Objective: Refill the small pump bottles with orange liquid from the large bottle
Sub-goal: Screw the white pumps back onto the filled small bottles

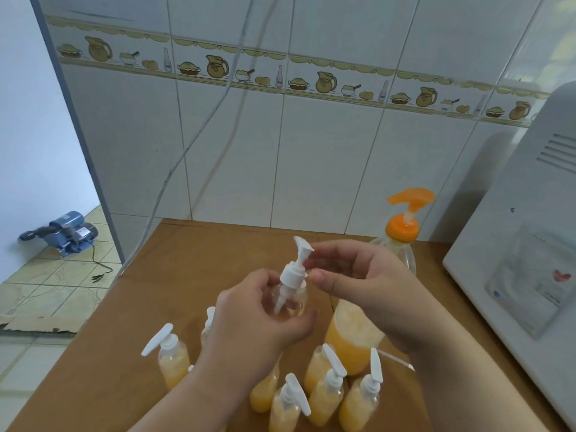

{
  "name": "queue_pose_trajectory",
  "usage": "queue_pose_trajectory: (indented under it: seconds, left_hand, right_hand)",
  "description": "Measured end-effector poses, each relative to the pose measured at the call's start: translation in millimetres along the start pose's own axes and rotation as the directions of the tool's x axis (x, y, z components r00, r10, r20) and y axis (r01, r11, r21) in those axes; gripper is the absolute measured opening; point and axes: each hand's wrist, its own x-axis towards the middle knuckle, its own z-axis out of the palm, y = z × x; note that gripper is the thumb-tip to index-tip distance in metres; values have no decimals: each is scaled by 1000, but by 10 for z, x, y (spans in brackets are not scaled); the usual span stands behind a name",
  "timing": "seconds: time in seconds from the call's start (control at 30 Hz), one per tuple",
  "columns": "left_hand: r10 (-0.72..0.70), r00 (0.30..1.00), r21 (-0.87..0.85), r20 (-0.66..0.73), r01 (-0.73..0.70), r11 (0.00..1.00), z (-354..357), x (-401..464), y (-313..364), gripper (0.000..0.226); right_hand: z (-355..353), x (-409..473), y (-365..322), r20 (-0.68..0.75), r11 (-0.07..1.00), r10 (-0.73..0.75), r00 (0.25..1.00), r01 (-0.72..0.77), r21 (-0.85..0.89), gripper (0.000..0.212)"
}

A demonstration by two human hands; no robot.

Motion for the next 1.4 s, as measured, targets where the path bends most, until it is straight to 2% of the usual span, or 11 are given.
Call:
queue_pose_trajectory:
  seconds: [0.23, 0.33, 0.43, 0.53, 0.67, 0.77, 0.9, 0.97, 1.1, 1.23, 1.4]
  left_hand:
    - [65, 998, -19, 25, -65, 998, 2, 15, 39, 21]
    - [62, 997, -15, 54, -62, 998, 16, 20, 41, 20]
    - [51, 997, -9, 54, -50, 999, 12, 32, 43, 21]
    - [50, 996, 8, 77, -51, 999, 12, 19, 56, 20]
    - [46, 996, 37, 74, -49, 998, 4, 29, 34, 22]
    - [69, 994, 56, 80, -73, 996, 6, 30, 35, 20]
    - [47, 997, 37, 64, -49, 998, -6, 58, 27, 23]
    - [66, 996, 67, 59, -70, 995, 8, 62, 26, 24]
    - [76, 996, 112, 43, -81, 990, 45, 47, 10, 28]
    - [102, 995, 134, 22, -104, 986, 30, 84, -5, 28]
    - [243, 970, 286, -1, -233, 930, 77, 156, -79, 38]
  right_hand:
    - [70, 49, 48, 3, 972, 89, 996, -87, 218, 66]
    - [67, 78, 22, -28, 995, 50, 998, -48, 88, 75]
    - [71, 80, -21, 35, 998, 9, 999, -11, 62, 70]
    - [54, 99, -27, -17, 985, -16, 1000, 13, -171, 58]
    - [73, 105, -63, 41, 957, -65, 997, 74, -282, 20]
    - [100, 125, -46, -46, 900, -83, 996, 55, -432, 38]
    - [42, 88, -54, 71, 968, -32, 997, 48, -247, 17]
    - [99, 81, -31, 14, 960, -14, 1000, 17, -278, 15]
    - [177, 98, -1, -105, 946, 17, 994, -49, -320, 31]
    - [79, 51, -43, -20, 980, 19, 1000, -22, -196, 20]
    - [258, 55, -24, -184, 942, -8, 983, -55, -331, 3]
